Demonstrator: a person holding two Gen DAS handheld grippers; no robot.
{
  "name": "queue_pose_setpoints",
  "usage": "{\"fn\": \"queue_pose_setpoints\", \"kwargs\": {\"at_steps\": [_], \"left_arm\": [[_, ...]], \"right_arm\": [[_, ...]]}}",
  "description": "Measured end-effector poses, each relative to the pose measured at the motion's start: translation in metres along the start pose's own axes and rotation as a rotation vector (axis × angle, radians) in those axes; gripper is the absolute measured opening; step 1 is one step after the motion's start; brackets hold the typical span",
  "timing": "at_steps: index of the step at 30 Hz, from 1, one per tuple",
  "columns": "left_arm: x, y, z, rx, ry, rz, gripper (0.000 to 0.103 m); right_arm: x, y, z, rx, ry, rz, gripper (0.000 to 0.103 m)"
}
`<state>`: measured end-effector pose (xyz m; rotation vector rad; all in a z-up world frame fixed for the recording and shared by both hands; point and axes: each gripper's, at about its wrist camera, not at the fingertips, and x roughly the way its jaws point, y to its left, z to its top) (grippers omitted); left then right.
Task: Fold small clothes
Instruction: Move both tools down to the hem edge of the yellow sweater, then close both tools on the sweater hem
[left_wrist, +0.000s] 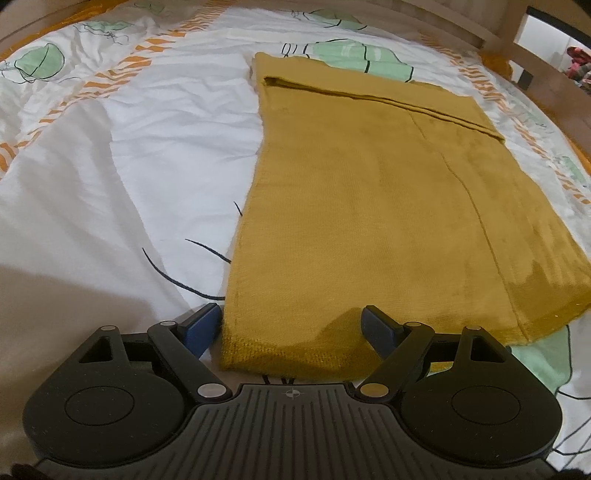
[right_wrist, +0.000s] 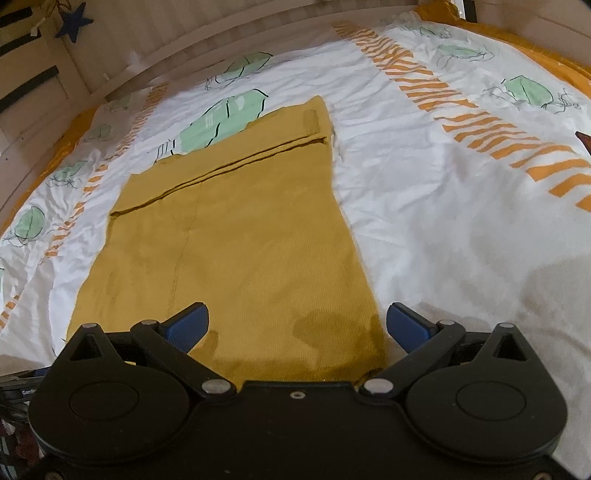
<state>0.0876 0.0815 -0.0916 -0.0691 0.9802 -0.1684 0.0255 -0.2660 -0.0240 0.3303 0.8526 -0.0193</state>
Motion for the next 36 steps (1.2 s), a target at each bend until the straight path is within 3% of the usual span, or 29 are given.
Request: {"fn": "queue_pose_setpoints", "kwargs": {"at_steps": [6, 12, 18, 36], "left_arm": [[0.001, 0.002, 0.0, -0.003, -0.002, -0.013, 0.081], [0.001, 0.003, 0.0, -0.028, -0.008, -0.016, 0.064], [-0.001, 0.006, 0.0, -0.046, -0.012, -0.028, 0.055], [-0.006, 0.011, 0.0, -0.071, -0.004, -0.052, 0.049]], "right_arm": [[0.013, -0.009, 0.004, 0.03, 0.055, 0.012, 0.102], [0.023, -0.018, 0.006, 0.071, 0.117, 0.051, 0.102], [0.027, -0.02, 0.007, 0.078, 0.161, 0.083, 0.102], [0.025, -0.032, 0.012, 0.138, 0.252, 0.225, 0.102]]}}
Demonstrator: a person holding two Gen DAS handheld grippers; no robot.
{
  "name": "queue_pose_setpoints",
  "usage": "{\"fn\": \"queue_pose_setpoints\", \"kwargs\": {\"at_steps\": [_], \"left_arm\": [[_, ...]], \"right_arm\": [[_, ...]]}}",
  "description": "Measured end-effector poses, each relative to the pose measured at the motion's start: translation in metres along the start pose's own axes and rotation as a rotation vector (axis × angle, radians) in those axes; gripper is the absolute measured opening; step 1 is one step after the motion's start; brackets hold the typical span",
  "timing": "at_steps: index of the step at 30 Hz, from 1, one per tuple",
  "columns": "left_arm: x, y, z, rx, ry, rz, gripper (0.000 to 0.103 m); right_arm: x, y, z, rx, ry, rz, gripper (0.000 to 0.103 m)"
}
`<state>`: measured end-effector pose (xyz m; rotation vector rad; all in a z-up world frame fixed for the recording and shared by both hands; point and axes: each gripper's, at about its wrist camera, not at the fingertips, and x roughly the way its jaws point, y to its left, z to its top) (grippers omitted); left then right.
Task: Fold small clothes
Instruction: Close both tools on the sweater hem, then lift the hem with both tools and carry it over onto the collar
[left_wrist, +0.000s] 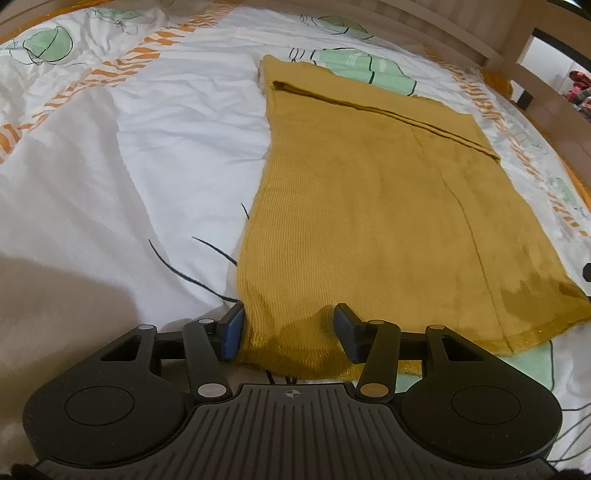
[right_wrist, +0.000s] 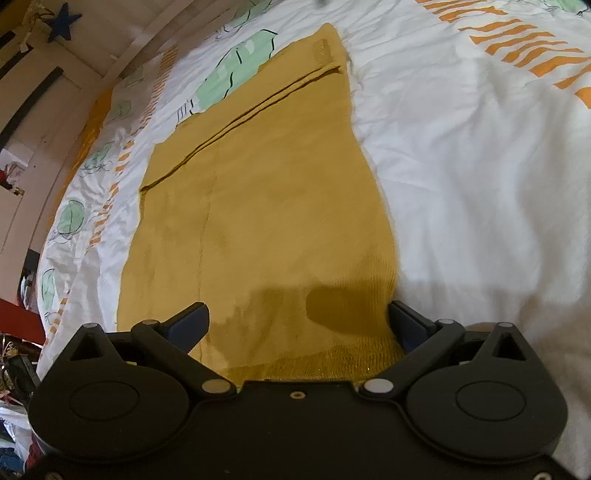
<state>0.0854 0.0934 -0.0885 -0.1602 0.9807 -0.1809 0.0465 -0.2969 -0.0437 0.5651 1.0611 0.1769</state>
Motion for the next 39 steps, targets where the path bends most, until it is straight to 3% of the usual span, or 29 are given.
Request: {"fn": "queue_pose_setpoints", "kwargs": {"at_steps": [8, 13, 15, 20, 23, 26, 30, 39], "left_arm": [[-0.006, 0.005, -0.001, -0.036, 0.005, -0.004, 0.046], [-0.003, 0.004, 0.001, -0.036, 0.011, 0.008, 0.035], [-0.004, 0.007, 0.0, -0.058, 0.008, 0.002, 0.023], [-0.005, 0.016, 0.0, -0.121, -0.002, -0.021, 0.015], [-0.007, 0.016, 0.0, -0.13, -0.018, -0.034, 0.007], [-0.011, 0.018, 0.0, -0.146, -0.039, -0.056, 0.007], [-0.016, 0.02, 0.002, -0.182, -0.064, -0.083, 0.006], [-0.036, 0.02, 0.024, -0.199, -0.164, -0.123, 0.006]], "right_arm": [[0.0, 0.001, -0.001, -0.008, 0.0, 0.001, 0.102], [0.001, 0.003, -0.002, -0.02, 0.007, 0.001, 0.102], [0.001, 0.003, -0.002, -0.023, 0.006, 0.0, 0.096], [0.001, -0.002, -0.003, 0.015, 0.005, -0.005, 0.049], [0.0, -0.002, -0.004, 0.014, -0.006, -0.001, 0.033], [-0.004, 0.0, -0.005, 0.0, -0.032, 0.015, 0.025], [-0.013, 0.001, -0.004, -0.004, -0.091, 0.049, 0.021], [-0.025, -0.001, 0.009, 0.035, -0.212, 0.15, 0.021]]}}
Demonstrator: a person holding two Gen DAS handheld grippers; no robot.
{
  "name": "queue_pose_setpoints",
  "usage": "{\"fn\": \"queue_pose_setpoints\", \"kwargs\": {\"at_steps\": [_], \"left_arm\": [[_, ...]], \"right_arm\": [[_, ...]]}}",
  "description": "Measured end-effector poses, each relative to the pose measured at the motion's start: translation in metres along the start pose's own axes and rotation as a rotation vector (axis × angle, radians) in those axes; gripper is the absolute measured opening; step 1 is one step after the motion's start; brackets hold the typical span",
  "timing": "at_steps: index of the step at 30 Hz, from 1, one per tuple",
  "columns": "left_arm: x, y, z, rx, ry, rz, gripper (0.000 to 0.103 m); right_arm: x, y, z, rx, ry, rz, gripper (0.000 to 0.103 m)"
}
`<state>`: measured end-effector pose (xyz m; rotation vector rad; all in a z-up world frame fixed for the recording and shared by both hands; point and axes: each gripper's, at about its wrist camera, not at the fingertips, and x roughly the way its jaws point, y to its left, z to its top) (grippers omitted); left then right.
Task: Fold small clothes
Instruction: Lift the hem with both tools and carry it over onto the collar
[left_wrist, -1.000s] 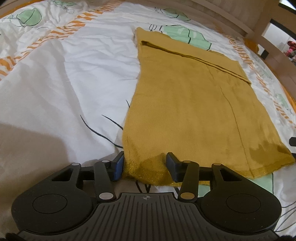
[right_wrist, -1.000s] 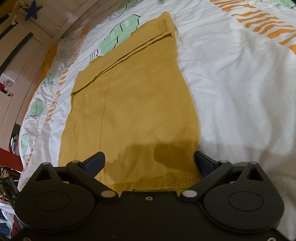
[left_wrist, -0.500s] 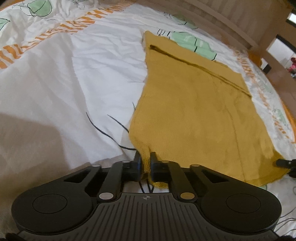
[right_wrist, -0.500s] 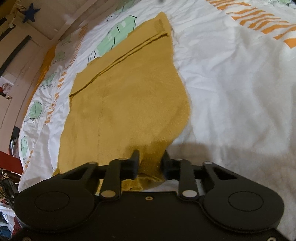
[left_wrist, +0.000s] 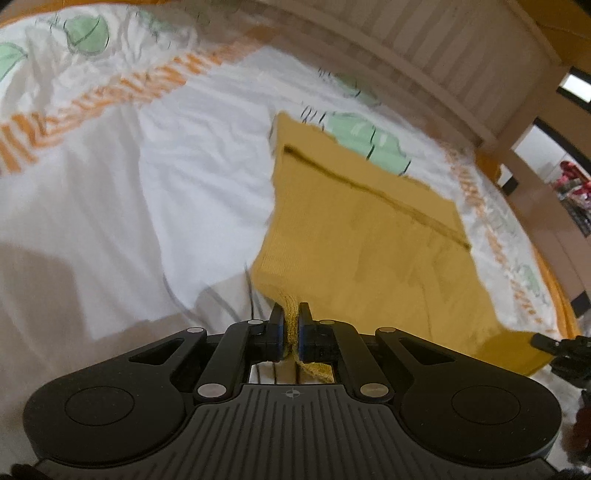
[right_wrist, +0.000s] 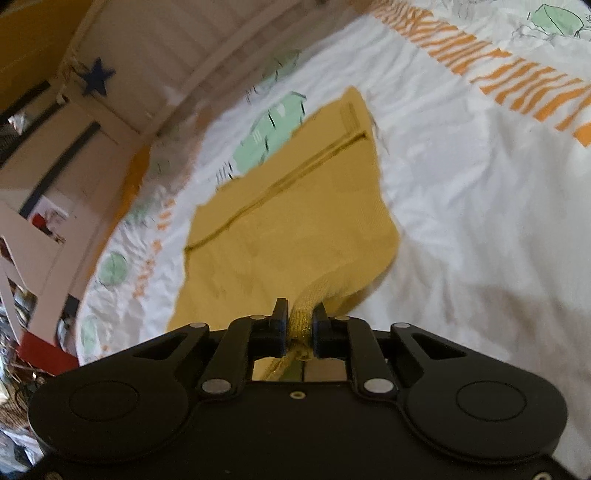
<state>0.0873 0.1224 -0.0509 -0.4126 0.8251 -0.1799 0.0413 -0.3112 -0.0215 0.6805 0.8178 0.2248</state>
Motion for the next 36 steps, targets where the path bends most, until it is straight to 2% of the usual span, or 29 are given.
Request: {"fn": "queue_pose_setpoints", "kwargs": {"at_steps": [7, 13, 25, 28, 31, 34, 36], "left_arm": [[0.001, -0.01, 0.041, 0.009, -0.08, -0.036, 0.006], [0.013, -0.019, 0.085, 0.017, -0.148, -0.066, 0.006], [0.084, -0.028, 0.173, 0.017, -0.249, -0.048, 0.006], [0.108, -0.031, 0.188, 0.034, -0.257, -0.036, 0.006], [0.136, -0.029, 0.197, 0.029, -0.229, -0.015, 0.006], [0.159, -0.026, 0.199, 0.029, -0.195, 0.022, 0.006], [0.169, -0.023, 0.198, 0.021, -0.176, 0.035, 0.006]], "right_arm": [[0.009, 0.007, 0.03, 0.011, -0.074, 0.061, 0.021], [0.024, 0.013, 0.075, -0.01, -0.144, 0.097, 0.021], [0.091, 0.003, 0.161, -0.003, -0.241, 0.081, 0.021], [0.11, -0.007, 0.179, 0.014, -0.262, 0.06, 0.021], [0.127, -0.019, 0.191, 0.033, -0.269, 0.032, 0.021], [0.139, -0.021, 0.195, -0.01, -0.241, 0.004, 0.028], [0.143, -0.018, 0.192, -0.052, -0.203, -0.003, 0.029]]}}
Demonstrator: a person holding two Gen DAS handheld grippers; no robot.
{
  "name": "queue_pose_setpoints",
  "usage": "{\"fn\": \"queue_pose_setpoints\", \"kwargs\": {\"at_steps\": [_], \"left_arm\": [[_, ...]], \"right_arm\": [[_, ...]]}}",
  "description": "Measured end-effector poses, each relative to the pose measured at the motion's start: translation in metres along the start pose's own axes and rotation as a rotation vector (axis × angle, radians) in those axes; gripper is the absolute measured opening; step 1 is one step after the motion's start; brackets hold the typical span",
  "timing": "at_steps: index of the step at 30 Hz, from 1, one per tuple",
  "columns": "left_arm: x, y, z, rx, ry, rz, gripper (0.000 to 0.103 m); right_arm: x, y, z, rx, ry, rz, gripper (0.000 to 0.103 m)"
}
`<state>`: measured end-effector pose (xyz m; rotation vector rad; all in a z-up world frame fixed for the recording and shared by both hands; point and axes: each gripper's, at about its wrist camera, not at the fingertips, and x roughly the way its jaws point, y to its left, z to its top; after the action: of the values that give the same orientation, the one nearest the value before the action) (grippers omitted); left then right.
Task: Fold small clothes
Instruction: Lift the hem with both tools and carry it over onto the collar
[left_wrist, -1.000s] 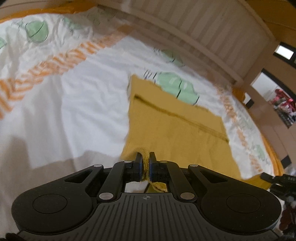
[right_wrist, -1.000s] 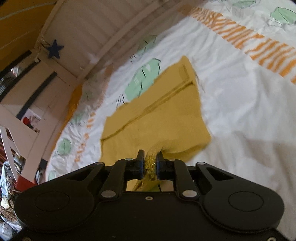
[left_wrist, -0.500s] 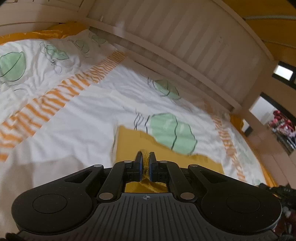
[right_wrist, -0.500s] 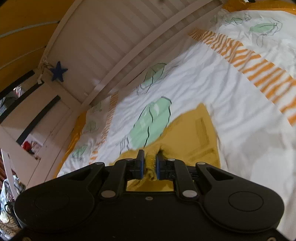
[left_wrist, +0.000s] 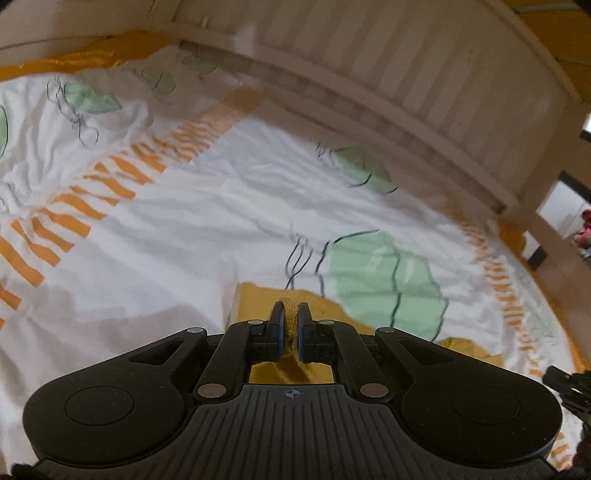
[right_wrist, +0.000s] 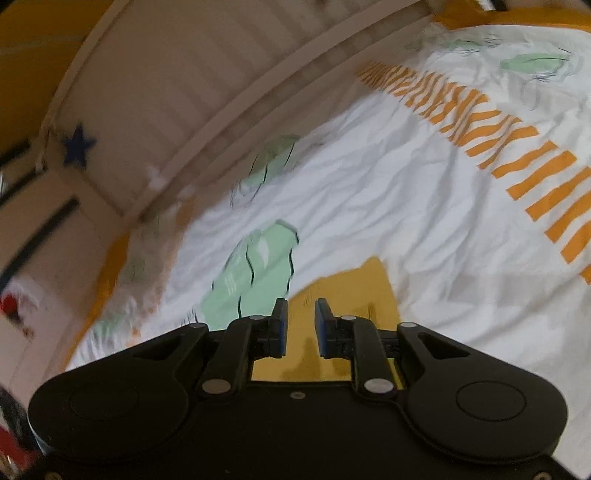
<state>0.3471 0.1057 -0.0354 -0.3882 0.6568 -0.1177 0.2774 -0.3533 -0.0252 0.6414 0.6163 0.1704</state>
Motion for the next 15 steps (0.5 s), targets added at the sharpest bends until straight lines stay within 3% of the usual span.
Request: {"fn": "queue_pose_setpoints", "kwargs": {"at_steps": [2, 4, 10, 15], "left_arm": [[0.003, 0.003, -0.003, -0.015, 0.013, -0.006, 0.006], [0.006, 0.004, -0.003, -0.013, 0.017, -0.001, 0.006], [0.004, 0.006, -0.002, -0.015, 0.02, -0.002, 0.006], [0.004, 0.005, -0.003, -0.01, 0.025, 0.005, 0.006]], "right_arm": [[0.001, 0.001, -0.006, -0.026, 0.045, -0.007, 0.041], [0.002, 0.001, -0.016, -0.056, 0.093, -0.024, 0.047], [0.0, -0.006, -0.04, -0.071, 0.18, -0.039, 0.047], [-0.003, -0.001, -0.051, -0.124, 0.197, -0.058, 0.046]]}}
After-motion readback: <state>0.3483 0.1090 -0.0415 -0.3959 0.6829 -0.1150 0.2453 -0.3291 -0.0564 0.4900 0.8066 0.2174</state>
